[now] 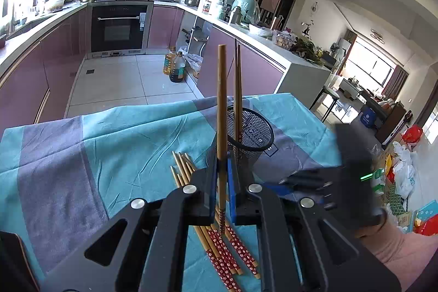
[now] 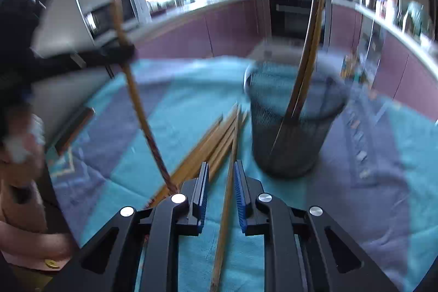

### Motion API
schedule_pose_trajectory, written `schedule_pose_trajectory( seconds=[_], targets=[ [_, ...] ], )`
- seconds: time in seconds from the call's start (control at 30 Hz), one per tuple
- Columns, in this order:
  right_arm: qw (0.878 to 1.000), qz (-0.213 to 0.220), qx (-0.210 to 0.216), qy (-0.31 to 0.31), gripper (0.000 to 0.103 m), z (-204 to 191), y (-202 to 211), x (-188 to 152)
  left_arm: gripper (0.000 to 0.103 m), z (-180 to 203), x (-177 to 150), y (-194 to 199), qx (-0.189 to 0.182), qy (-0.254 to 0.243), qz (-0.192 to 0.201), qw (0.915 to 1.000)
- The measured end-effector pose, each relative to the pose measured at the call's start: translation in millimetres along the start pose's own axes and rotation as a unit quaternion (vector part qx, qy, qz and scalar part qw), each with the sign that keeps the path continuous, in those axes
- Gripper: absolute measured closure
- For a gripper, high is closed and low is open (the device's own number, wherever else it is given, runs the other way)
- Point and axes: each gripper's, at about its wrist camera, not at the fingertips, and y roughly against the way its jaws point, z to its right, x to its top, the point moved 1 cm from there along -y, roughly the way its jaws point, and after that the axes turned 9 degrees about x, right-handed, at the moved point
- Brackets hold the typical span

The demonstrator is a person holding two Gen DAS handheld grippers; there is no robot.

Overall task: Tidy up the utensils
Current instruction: 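Lift both chopsticks upright and carry them over the mesh cup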

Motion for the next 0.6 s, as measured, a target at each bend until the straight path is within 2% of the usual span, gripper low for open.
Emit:
schedule_pose_trajectory(
  seconds=[0.13,0.23,0.3,0.43,0.6],
  targets=[
    [1.000,-0.019,-0.023,-0.003,0.086,3,-25,1,0.096,-3,0,1,-0.001,0.001,0.000,1.0000],
    [1.000,-0.020,-0.020,-0.010,0.086,6,-32,2,0.096,-4,-1,2,-0.002,0.001,0.001,1.0000],
    [1.000,-0.017,-0.022,-0.015,0.095,8,-33,4,0.096,-5,-2,1,-0.003,0.001,0.000,1.0000],
    [1.000,0.000,-0.010,-0.027,0.097,11,-21,3,0.096,-6,0,0,-0.004,0.002,0.000,1.0000],
    [0.998,0.051,0.015,-0.025,0.097,7,22,6,0.096,-5,5,2,-0.011,0.002,0.007,0.9999]
  ],
)
